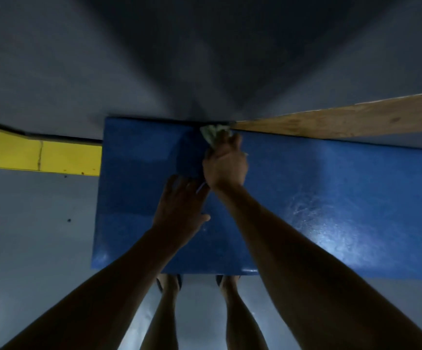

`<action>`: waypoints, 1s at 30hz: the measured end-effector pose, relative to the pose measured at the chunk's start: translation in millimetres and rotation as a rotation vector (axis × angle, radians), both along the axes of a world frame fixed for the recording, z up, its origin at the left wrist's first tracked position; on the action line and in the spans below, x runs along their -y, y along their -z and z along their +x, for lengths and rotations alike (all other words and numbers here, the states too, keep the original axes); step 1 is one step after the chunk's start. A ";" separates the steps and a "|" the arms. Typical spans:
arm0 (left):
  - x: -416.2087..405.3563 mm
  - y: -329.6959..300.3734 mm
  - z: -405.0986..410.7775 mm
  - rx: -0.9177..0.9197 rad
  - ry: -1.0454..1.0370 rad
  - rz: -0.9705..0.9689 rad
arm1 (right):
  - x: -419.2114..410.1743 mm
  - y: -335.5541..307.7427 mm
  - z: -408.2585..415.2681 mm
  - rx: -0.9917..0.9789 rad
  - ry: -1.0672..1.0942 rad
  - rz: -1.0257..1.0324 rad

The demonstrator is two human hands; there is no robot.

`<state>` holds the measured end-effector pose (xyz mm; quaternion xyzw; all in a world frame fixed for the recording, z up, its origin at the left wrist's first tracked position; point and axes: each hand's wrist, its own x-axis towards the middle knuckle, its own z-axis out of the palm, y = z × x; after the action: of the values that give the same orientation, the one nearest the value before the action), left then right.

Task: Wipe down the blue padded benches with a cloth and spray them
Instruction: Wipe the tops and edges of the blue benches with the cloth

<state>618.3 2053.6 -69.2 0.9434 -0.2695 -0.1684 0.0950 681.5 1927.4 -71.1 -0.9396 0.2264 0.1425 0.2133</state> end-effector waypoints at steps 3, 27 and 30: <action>-29.7 -4.4 16.2 0.049 -0.011 -0.017 | -6.5 -3.7 9.7 0.017 -0.269 0.008; -96.2 4.5 54.1 -0.045 -0.082 0.145 | 47.8 10.2 -26.2 0.165 -0.511 -0.216; -95.9 4.3 52.7 -0.053 -0.086 0.128 | 116.8 3.1 -47.6 0.079 -0.192 -0.294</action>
<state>670.9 2149.5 -73.5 0.9535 -0.2149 -0.2058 0.0489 633.9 1810.5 -74.2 -0.9829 0.1453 0.0906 0.0676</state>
